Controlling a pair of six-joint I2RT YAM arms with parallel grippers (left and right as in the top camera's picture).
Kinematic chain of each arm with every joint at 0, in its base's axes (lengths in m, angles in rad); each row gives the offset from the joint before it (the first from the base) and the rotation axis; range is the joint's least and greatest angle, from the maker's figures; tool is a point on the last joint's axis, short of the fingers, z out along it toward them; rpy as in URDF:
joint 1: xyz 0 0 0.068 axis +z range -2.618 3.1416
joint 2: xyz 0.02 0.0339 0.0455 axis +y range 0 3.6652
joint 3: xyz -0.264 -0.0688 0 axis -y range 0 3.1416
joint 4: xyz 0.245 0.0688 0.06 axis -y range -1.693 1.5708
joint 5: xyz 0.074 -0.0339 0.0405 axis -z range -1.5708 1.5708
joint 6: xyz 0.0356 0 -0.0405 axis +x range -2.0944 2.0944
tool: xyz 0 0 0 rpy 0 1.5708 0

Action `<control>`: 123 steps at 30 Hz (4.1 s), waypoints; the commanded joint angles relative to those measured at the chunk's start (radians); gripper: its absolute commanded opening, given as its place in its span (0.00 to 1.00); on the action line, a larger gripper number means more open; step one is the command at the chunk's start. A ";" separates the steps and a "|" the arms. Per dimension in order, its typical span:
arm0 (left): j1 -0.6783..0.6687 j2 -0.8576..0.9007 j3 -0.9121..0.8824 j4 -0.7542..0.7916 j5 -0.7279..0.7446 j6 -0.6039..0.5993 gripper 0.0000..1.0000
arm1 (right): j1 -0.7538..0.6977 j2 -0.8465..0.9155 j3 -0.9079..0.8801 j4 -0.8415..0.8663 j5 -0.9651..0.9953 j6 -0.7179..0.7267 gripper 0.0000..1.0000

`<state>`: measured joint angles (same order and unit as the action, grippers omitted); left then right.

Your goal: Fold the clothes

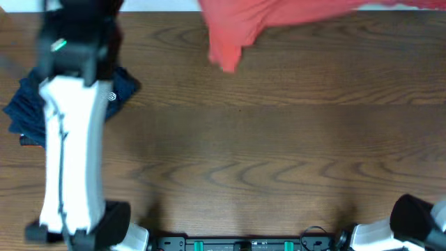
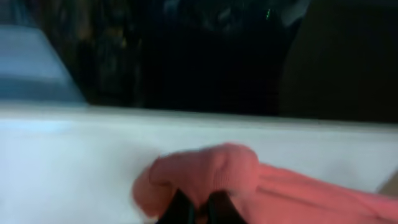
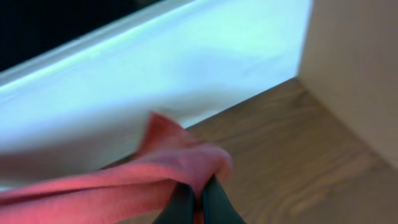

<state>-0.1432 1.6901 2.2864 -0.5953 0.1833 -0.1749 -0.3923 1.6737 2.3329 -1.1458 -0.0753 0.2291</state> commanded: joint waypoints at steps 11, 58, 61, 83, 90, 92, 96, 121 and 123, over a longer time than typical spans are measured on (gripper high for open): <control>0.046 0.051 -0.191 -1.013 -0.007 0.019 0.06 | -0.056 0.047 -0.404 -0.302 0.456 0.021 0.01; 0.046 -0.212 -1.055 -0.668 0.249 -0.018 0.06 | -0.194 -0.032 -0.929 -0.229 0.319 0.072 0.01; 0.045 -0.195 -1.056 -0.503 0.329 -0.049 0.06 | -0.193 -0.023 -0.929 -0.146 0.255 0.056 0.01; -0.025 0.100 -1.056 0.140 0.355 -0.145 0.07 | -0.105 0.193 -0.929 0.199 0.198 0.055 0.09; 0.016 0.043 -1.043 0.120 0.351 -0.144 0.93 | -0.117 0.130 -0.917 0.211 0.199 0.053 0.61; 0.035 0.016 -1.043 0.022 0.350 -0.136 0.93 | -0.119 0.111 -0.917 0.160 0.196 0.042 0.63; 0.046 0.003 -1.049 -0.190 0.259 -0.125 0.93 | -0.116 0.112 -0.938 0.050 0.197 0.043 0.54; -0.058 0.028 -1.361 0.072 0.010 -0.061 0.06 | -0.111 0.112 -1.245 0.282 0.186 0.047 0.39; -0.040 0.028 -1.361 0.017 -0.184 -0.064 0.06 | -0.111 0.112 -1.245 0.282 0.211 0.047 0.31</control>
<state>-0.2066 1.7092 0.9287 -0.5388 0.2523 -0.2604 -0.5064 1.7924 1.0927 -0.8635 0.1074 0.2756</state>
